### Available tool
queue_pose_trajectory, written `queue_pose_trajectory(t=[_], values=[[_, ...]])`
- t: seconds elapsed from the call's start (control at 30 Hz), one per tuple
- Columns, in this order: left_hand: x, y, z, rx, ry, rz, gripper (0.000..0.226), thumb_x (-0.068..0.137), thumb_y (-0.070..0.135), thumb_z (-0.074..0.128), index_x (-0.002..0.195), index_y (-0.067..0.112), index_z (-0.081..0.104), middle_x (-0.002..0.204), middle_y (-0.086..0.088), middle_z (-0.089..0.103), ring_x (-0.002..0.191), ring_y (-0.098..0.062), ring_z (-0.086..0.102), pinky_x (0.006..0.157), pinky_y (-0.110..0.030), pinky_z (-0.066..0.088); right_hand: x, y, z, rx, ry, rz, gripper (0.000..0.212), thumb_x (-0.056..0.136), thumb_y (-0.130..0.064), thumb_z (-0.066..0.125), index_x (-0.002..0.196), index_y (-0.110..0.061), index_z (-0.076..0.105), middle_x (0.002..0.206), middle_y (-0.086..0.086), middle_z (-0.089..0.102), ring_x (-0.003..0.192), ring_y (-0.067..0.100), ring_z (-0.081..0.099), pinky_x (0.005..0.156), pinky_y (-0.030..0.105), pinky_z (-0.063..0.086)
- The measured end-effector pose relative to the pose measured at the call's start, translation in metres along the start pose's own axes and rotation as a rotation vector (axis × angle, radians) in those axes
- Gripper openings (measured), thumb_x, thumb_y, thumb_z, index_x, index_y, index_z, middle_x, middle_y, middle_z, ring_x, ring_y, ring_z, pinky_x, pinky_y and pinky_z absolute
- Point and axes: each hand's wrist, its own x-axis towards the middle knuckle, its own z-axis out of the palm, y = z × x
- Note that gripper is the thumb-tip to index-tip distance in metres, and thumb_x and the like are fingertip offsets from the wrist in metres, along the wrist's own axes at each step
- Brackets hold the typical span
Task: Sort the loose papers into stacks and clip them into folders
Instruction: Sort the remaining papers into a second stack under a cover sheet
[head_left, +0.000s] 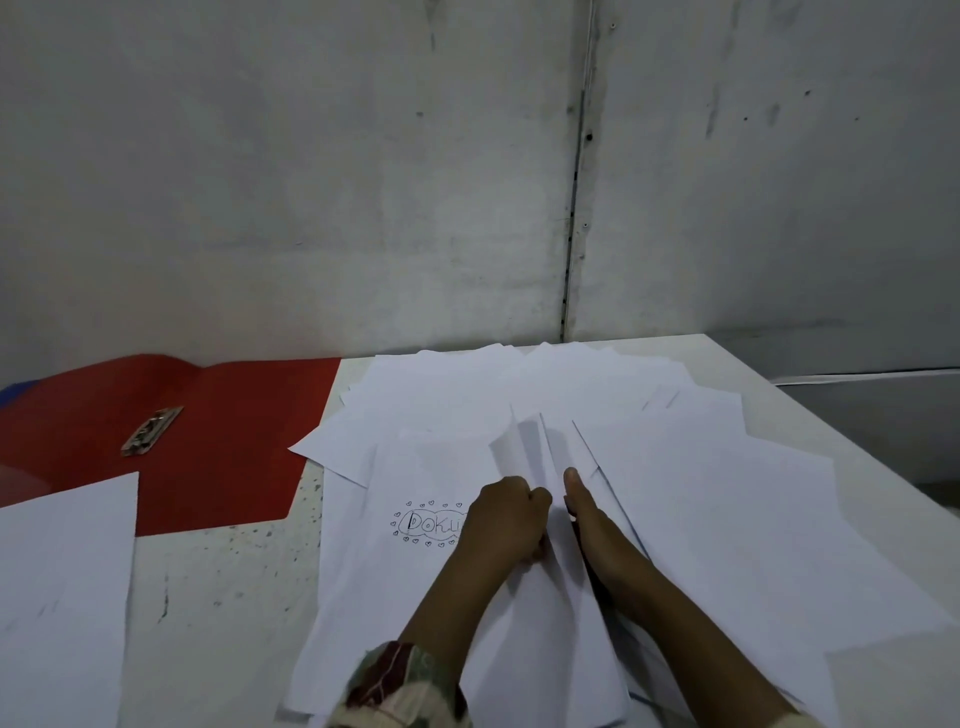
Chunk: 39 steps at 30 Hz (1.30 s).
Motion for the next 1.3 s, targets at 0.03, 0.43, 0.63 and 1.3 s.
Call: queue_pose_trajectory(t=[0.03,0.43,0.63,1.3], values=[[0.000,0.000,0.001,-0.009,-0.010,0.005,0.027,0.091,0.023,0.035,0.068,0.011,0.044,0.075,-0.019,0.068,0.068,-0.032,0.064,0.080,-0.041,0.055,0.001,0.001,0.000,-0.009,0.000,-0.003,0.066,0.095,-0.054,0.017,0.147,-0.013,0.022,0.154,0.005,0.025,0.142,0.019,0.025,0.113,0.031,0.021],[-0.018,-0.076,-0.067,0.052,0.505,-0.065,0.042,0.093,0.027,0.045,0.132,0.012,0.040,0.135,-0.014,0.049,0.120,-0.030,0.049,0.100,-0.042,0.038,0.010,0.012,-0.004,-0.048,0.000,-0.060,0.022,0.093,-0.025,0.053,0.115,-0.023,0.053,0.116,-0.004,0.060,0.100,0.013,0.058,0.092,0.027,0.043],[-0.027,-0.114,-0.065,-0.179,0.256,-0.273,0.077,0.076,0.053,0.032,0.147,0.025,0.016,0.155,-0.009,0.020,0.143,-0.033,0.016,0.117,-0.050,0.007,0.011,0.008,0.006,-0.220,0.032,-0.100,0.067,0.096,-0.020,0.046,0.150,-0.022,0.006,0.151,-0.003,0.030,0.136,0.017,0.035,0.098,0.016,0.026],[-0.026,-0.081,-0.084,-0.656,0.373,-0.148,0.031,0.085,0.009,0.056,0.114,0.020,0.051,0.120,-0.011,0.060,0.100,-0.027,0.056,0.084,-0.035,0.044,-0.002,-0.027,-0.010,0.043,0.021,-0.265,0.027,0.088,0.002,0.051,0.097,-0.021,0.061,0.091,-0.002,0.070,0.078,0.014,0.065,0.066,0.024,0.051]])
